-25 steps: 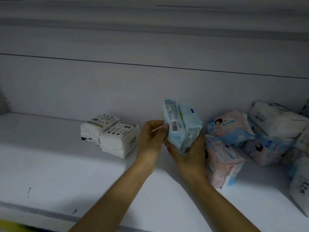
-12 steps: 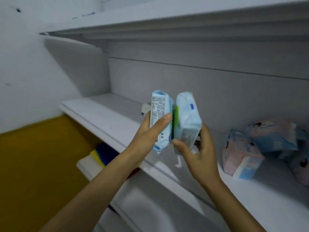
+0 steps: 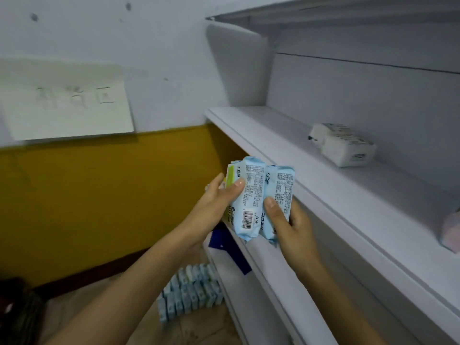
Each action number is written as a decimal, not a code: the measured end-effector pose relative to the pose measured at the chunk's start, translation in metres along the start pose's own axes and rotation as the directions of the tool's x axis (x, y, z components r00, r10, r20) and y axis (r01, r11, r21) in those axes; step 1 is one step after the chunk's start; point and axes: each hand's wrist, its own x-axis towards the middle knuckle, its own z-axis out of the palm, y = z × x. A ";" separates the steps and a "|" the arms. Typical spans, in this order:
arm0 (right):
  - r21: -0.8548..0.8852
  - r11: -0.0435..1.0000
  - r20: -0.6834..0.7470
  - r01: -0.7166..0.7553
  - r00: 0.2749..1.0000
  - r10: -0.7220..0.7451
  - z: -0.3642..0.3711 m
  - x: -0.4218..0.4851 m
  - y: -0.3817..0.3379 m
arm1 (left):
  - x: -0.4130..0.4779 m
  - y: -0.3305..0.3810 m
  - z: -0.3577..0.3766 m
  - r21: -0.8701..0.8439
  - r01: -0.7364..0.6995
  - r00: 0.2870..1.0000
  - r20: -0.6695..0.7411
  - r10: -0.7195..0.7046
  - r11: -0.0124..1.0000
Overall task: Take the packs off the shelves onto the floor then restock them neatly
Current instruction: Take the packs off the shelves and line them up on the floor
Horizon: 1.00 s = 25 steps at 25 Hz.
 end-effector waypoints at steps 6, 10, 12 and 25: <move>-0.025 0.995 0.160 -0.099 0.982 0.102 0.144 0.015 0.030 | -0.050 -0.010 -0.134 0.015 0.131 0.972 -0.198 -0.125 0.991; -0.216 0.963 0.056 -0.162 0.983 0.177 0.251 0.019 0.055 | -0.081 -0.018 -0.241 0.106 0.201 0.924 -0.349 -0.153 0.974; -0.309 0.938 0.068 -0.155 0.981 0.184 0.293 0.017 0.068 | -0.089 -0.032 -0.284 0.127 0.220 0.905 -0.396 -0.154 0.967; -0.147 0.849 -0.193 -0.508 0.857 0.479 0.340 0.059 0.200 | 0.002 -0.140 -0.393 -0.023 0.516 0.831 -0.230 -0.507 0.856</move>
